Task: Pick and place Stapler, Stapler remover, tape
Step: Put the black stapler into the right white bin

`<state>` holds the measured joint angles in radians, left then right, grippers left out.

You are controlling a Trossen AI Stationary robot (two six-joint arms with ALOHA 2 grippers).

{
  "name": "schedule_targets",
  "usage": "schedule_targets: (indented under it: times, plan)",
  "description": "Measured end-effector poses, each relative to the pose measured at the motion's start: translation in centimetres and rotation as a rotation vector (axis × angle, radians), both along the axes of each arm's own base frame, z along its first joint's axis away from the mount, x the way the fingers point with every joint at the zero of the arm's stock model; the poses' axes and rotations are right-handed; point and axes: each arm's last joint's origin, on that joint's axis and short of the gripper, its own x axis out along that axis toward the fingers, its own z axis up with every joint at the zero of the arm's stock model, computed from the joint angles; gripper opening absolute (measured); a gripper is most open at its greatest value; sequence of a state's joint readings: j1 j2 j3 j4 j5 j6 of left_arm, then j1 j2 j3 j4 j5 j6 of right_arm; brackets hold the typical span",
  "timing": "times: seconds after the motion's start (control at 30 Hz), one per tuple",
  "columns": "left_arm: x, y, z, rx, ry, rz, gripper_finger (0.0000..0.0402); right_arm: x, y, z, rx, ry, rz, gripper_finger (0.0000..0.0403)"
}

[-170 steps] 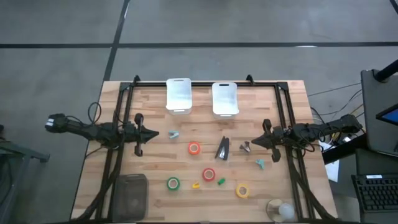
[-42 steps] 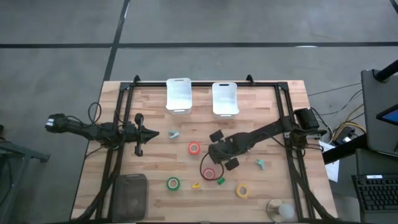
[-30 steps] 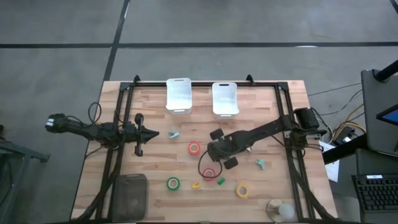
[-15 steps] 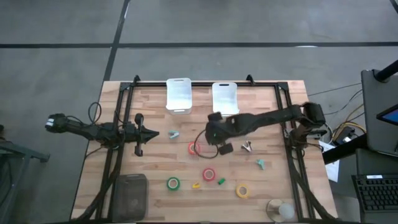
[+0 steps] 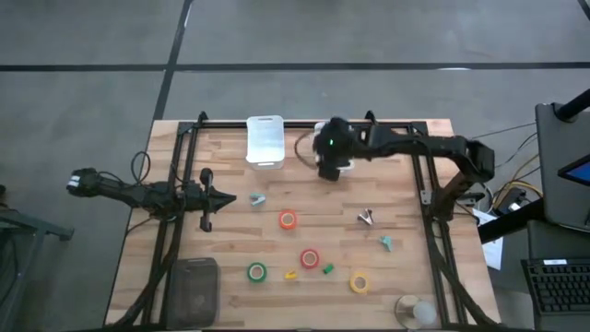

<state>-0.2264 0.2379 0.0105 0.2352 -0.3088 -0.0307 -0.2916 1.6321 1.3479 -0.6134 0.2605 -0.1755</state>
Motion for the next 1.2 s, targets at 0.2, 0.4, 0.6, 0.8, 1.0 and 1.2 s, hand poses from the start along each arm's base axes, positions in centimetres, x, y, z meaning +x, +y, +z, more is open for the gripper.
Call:
schedule_targets:
  times: [0.2, 0.4, 0.6, 0.8, 1.0, 1.2]
  plan:
    - [0.0, 0.0, 0.0, 0.0, 0.001, 0.0, 0.0012, -1.3, -5.4, -1.1, 0.1, -0.073, -0.262, 0.0031]
    - [0.0, 0.0, 0.0, 0.001, 0.003, 0.0, 0.0012, -2.5, -9.2, -2.1, 0.191, -0.15, -0.45, 0.0031]
    - [0.0, 0.0, 0.0, 0.001, 0.005, 0.0, 0.0012, -2.6, -11.5, -4.2, 0.289, -0.184, -0.516, 0.0031]
    - [0.0, 0.0, -0.1, 0.002, 0.007, 0.0, 0.0012, -2.3, -12.5, -6.4, 0.315, -0.139, -0.538, 0.0031]
    - [0.0, 0.0, 0.0, 0.001, 0.005, -0.001, 0.0012, -1.8, -13.0, -7.9, 0.317, -0.12, -0.544, 0.004]
    - [0.0, 0.0, 0.0, 0.001, 0.005, 0.0, 0.0012, -1.9, -13.5, -8.5, 0.316, -0.107, -0.561, 0.0046]
